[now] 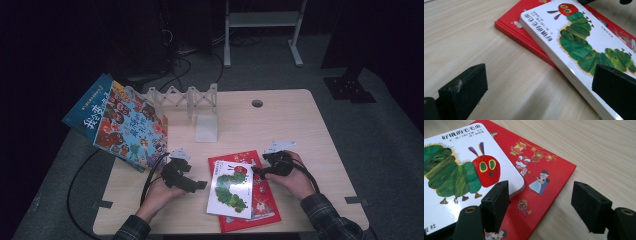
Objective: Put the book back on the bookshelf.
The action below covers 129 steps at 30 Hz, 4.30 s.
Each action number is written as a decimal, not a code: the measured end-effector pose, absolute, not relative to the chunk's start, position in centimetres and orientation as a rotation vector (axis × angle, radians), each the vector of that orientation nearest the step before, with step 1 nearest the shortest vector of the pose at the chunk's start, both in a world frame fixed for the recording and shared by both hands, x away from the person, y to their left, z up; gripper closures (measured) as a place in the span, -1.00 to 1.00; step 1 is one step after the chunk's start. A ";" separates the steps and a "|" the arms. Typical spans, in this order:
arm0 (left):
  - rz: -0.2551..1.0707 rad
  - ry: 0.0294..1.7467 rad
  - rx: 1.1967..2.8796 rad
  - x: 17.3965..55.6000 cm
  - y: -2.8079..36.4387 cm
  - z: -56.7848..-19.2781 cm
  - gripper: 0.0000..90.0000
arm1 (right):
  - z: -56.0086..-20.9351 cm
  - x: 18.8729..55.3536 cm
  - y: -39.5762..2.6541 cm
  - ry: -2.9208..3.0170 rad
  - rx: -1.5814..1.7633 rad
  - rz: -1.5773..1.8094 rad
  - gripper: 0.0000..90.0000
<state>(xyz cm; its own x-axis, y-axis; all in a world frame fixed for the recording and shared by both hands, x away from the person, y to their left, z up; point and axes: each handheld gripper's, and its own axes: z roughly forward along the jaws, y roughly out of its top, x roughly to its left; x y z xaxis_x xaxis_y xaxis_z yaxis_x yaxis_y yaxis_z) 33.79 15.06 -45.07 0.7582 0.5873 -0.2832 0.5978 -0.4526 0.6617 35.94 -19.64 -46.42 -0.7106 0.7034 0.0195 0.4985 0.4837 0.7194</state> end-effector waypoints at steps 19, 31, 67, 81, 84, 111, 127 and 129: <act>-0.107 0.868 2.194 33.3 13.2 -46.2 -1.00 | -46.4 33.4 -19.1 2.537 0.950 1.092 -0.39; -0.154 0.844 2.228 32.9 12.3 -46.7 -1.00 | -46.6 31.6 -16.9 2.619 0.844 1.087 -0.39; -0.188 0.646 2.051 32.6 9.7 -41.6 -0.83 | -46.9 31.4 -15.4 2.632 0.766 1.062 -0.55; -0.127 0.801 2.037 32.6 13.6 -42.8 -0.83 | -46.5 31.4 -15.7 2.627 0.790 1.088 -0.53; -0.125 0.843 2.045 32.3 14.8 -43.4 -0.84 | -46.3 31.3 -15.8 2.617 0.797 1.107 -0.53; -0.199 0.890 2.187 31.9 13.6 -46.7 -1.00 | -46.4 30.2 -14.6 2.665 0.744 1.119 -0.55; -0.224 0.900 2.160 33.5 12.3 -46.7 -1.00 | -46.9 30.1 -14.8 2.704 0.681 1.107 -0.71; -0.220 0.900 2.174 33.6 12.2 -46.7 -1.00 | -46.9 30.1 -14.8 2.696 0.684 1.106 -0.72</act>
